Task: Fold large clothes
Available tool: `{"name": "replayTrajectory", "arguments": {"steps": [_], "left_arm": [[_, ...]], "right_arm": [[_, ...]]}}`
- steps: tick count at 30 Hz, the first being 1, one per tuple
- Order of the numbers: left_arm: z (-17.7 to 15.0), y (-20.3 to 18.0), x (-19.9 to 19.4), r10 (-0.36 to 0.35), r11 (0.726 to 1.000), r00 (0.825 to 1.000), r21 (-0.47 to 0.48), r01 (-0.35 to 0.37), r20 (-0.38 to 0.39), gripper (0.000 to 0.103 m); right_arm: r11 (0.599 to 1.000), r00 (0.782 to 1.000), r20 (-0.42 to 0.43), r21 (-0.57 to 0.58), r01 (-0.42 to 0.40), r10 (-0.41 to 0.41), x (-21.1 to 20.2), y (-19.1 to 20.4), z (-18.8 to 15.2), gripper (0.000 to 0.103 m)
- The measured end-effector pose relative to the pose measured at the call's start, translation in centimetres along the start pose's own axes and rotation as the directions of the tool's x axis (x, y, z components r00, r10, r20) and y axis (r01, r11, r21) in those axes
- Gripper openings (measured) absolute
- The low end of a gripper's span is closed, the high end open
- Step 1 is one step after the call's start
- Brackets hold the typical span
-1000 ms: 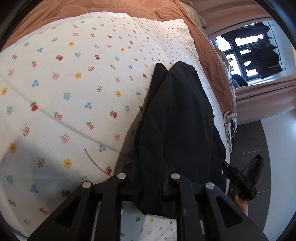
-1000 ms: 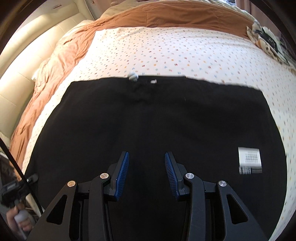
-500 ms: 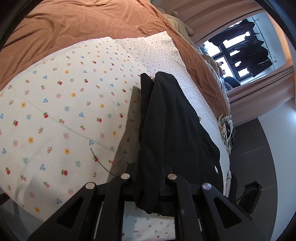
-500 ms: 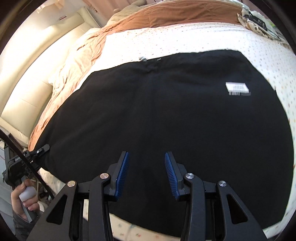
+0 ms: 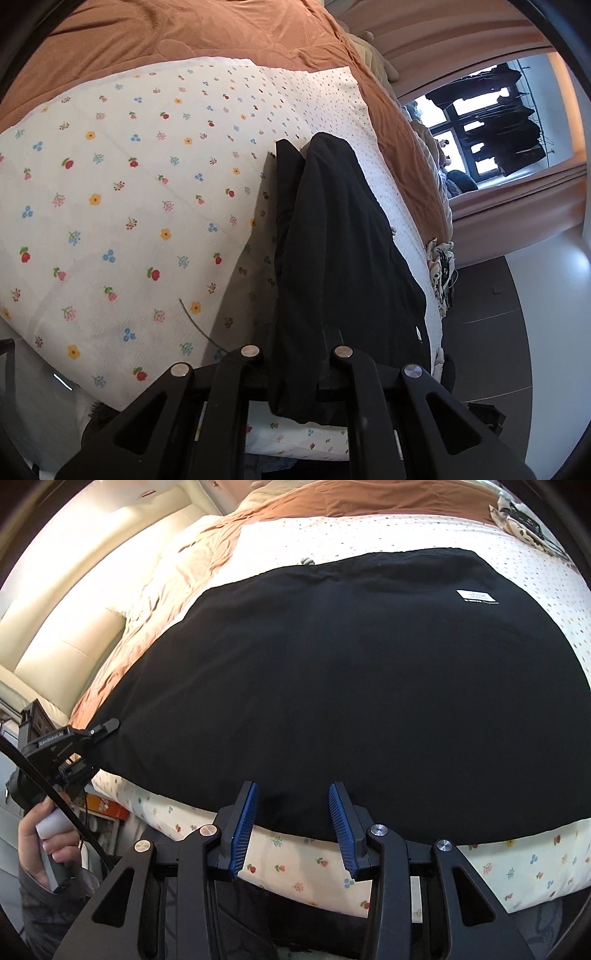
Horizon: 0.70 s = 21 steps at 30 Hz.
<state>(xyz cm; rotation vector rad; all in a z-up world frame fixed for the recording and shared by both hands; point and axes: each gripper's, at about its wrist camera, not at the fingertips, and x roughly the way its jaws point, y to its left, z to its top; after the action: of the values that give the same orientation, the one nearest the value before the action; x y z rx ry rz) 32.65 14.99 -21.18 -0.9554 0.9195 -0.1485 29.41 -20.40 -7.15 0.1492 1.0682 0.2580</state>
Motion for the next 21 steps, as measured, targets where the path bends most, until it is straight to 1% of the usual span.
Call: {"name": "replayTrajectory", "arguments": {"steps": [3,5,8,10,12,14,15,16,18,21], "left_arm": [[-0.1,0.5,0.5,0.001,0.999,1.0,-0.036,-0.001,-0.008,0.012],[-0.2,0.9,0.7,0.0,0.998,1.0,-0.055,-0.001,-0.017,0.012],[-0.3,1.5,1.0,-0.026,0.995,0.999,-0.092,0.023,-0.031,0.012],[-0.2,1.8,1.3,-0.034,0.994,0.999,-0.102,0.03,-0.039,0.013],[-0.1,2.2,1.7,-0.03,0.993,0.998,-0.117,0.024,-0.051,0.016],[-0.1,2.8,2.3,-0.04,0.99,0.997,-0.138,0.031,-0.063,0.019],[-0.1,3.0,2.5,-0.044,0.989,0.997,-0.145,0.033,-0.069,0.023],[-0.1,3.3,2.8,-0.052,0.987,0.996,-0.155,0.04,-0.077,0.024],[-0.2,3.5,3.1,-0.065,0.985,0.995,-0.166,0.051,-0.077,0.024],[-0.2,3.3,3.3,-0.058,0.987,0.995,-0.153,0.046,-0.075,0.024]], "right_arm": [[1.0,1.0,0.005,-0.011,0.011,-0.011,-0.2,0.4,0.0,0.038],[1.0,1.0,-0.001,-0.009,0.024,-0.024,0.0,1.2,-0.8,0.038],[0.999,0.999,-0.008,-0.029,0.044,-0.044,0.3,2.0,-0.6,0.038],[0.997,0.998,-0.013,-0.048,0.053,-0.053,0.5,3.3,-0.9,0.038],[0.996,0.998,-0.025,-0.07,0.064,-0.066,1.0,4.0,-1.1,0.038],[0.993,0.995,-0.034,-0.081,0.087,-0.09,1.6,4.3,-1.4,0.038],[0.992,0.994,-0.037,-0.081,0.095,-0.098,1.9,4.3,-1.5,0.038],[0.992,0.994,-0.043,-0.072,0.099,-0.102,2.3,4.2,-1.5,0.038],[0.994,0.994,-0.045,-0.05,0.101,-0.103,2.6,4.1,-1.1,0.038],[0.991,0.991,-0.037,-0.034,0.127,-0.128,3.1,4.7,-0.3,0.038]]}}
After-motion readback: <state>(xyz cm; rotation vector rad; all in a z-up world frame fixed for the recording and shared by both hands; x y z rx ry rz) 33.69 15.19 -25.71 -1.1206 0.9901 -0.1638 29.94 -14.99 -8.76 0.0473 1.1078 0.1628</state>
